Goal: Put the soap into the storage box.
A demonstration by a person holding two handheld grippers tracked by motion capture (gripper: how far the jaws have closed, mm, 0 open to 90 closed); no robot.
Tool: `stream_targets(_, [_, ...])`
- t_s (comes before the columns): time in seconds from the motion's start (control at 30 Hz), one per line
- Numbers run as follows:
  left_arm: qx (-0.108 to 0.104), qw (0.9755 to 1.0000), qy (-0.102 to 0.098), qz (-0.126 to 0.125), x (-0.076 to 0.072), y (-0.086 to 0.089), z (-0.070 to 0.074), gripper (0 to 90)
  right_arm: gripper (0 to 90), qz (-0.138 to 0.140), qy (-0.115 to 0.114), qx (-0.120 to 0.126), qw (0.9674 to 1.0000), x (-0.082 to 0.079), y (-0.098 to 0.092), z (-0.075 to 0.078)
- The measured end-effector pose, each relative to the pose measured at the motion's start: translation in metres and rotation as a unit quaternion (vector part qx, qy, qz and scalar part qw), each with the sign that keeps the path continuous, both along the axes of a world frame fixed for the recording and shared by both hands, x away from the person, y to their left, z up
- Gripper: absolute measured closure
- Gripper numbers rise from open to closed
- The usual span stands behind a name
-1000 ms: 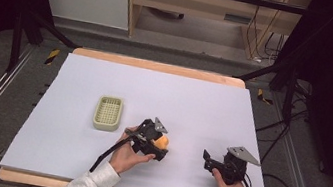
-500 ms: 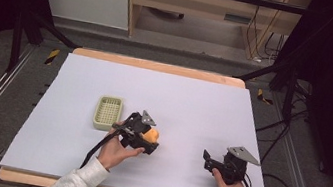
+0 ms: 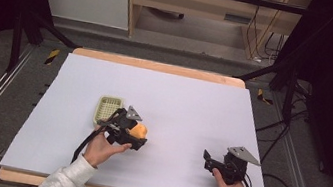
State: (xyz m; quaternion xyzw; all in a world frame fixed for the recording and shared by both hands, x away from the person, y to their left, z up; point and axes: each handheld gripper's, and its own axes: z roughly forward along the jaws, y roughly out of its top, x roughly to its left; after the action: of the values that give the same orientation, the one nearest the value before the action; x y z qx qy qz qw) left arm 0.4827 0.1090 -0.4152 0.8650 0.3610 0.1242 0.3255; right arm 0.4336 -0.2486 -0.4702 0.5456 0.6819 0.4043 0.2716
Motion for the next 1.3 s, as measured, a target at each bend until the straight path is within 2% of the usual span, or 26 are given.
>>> stream_targets(0.27, [-0.011, 0.9997, 0.002, 0.022, 0.004, 0.019, 0.004, 26.8, 7.9, -0.001, -0.001, 0.000, 1.0000, 0.000, -0.001, 0.000])
stream_targets(0.5, [-0.012, 0.9994, 0.001, 0.034, 0.009, 0.032, 0.009, 26.8, 8.0, 0.002, 0.001, 0.001, 1.0000, 0.000, 0.000, 0.000])
stream_targets(0.6, [-0.015, 0.9988, -0.006, 0.046, 0.010, 0.038, 0.011, 26.8, 8.0, 0.000, 0.000, 0.002, 1.0000, 0.000, 0.000, 0.001])
stream_targets(0.77, [-0.020, 0.9981, -0.004, 0.059, 0.014, 0.049, 0.014, 26.8, 8.0, 0.002, 0.002, 0.003, 1.0000, 0.000, 0.000, 0.001])
stream_targets(1.3, [-0.024, 0.9956, -0.007, 0.090, 0.026, 0.068, 0.015, 26.8, 8.0, 0.005, 0.002, 0.002, 1.0000, 0.000, 0.001, 0.001])
